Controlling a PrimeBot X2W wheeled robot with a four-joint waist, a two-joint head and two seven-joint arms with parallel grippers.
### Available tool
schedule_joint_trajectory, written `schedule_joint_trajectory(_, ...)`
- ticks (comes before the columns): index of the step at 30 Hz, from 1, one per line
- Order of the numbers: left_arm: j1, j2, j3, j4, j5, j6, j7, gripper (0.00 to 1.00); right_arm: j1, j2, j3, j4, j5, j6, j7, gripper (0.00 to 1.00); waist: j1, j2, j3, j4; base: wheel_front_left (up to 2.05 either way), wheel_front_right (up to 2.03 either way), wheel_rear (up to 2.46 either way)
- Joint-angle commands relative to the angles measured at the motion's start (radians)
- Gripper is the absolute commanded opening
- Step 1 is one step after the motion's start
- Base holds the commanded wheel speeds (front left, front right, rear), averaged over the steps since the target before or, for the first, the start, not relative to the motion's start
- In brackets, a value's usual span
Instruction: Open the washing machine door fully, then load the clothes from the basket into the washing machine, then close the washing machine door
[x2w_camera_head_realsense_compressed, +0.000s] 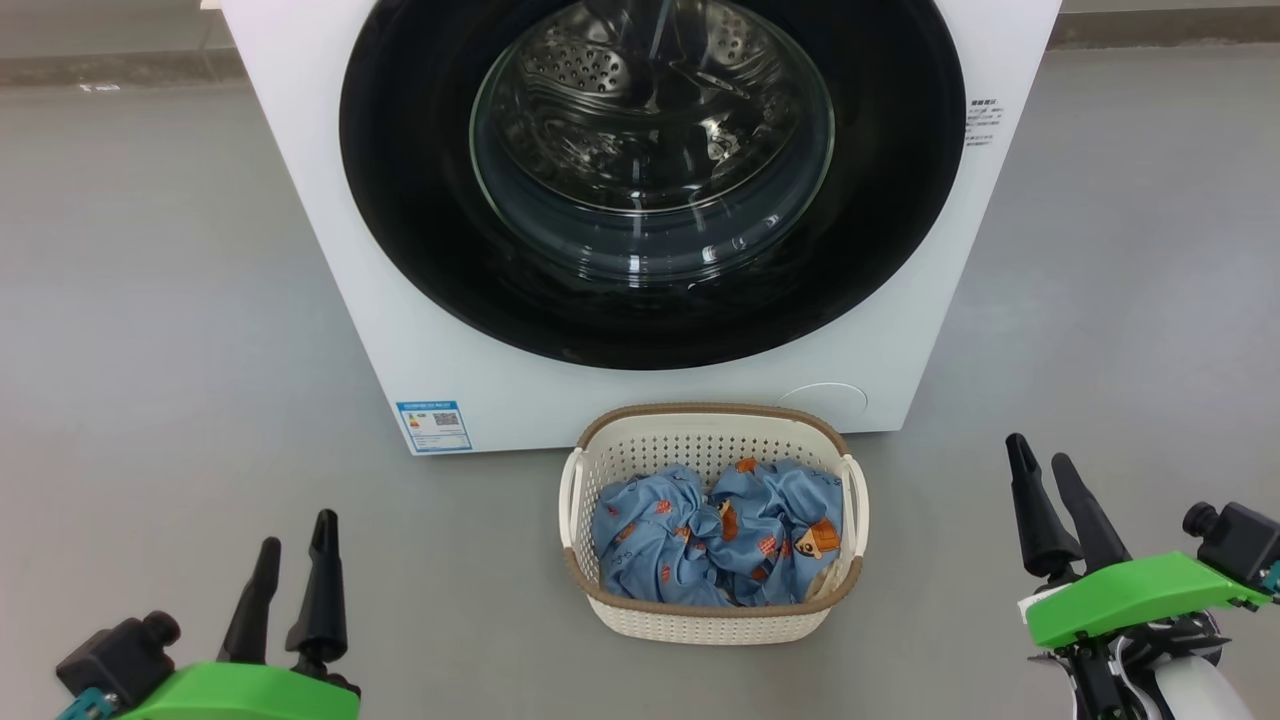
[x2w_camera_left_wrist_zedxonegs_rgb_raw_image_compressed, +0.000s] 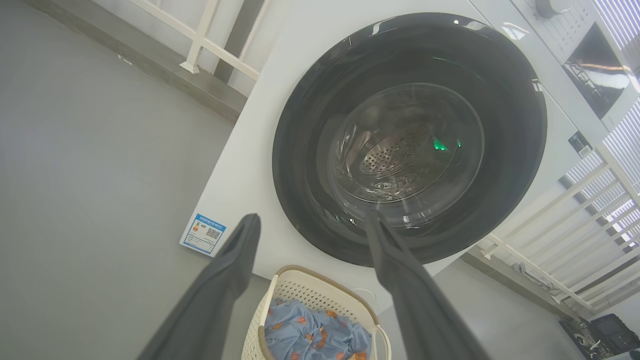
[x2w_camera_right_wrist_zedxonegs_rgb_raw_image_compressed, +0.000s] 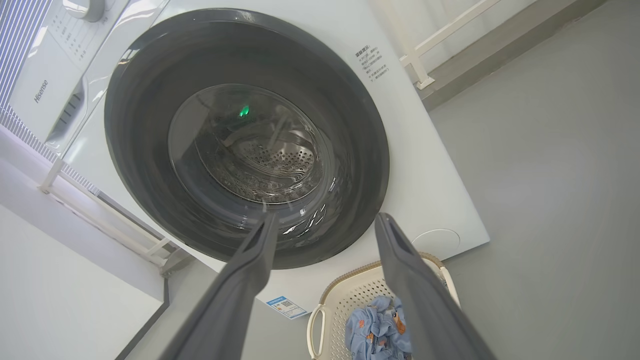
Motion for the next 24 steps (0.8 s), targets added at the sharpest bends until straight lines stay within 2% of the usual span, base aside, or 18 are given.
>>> schedule_joint_trajectory(1, -0.053, 0.026, 0.020, -0.014, 0.038, 0.000, -0.014, 1.00, -0.057, -0.018, 0.022, -0.023, -0.038, 0.004, -0.016, 1.00, 0.0000, 0.0000, 0.000, -0.001, 0.00, 0.00, 0.00)
schedule_joint_trajectory(24, -0.081, 0.031, 0.019, -0.008, 0.275, -0.009, -0.080, 1.00, -0.089, -0.037, 0.061, -0.024, -0.261, 0.005, -0.081, 1.00, 0.0000, 0.0000, 0.002, 0.004, 0.00, 0.00, 0.00)
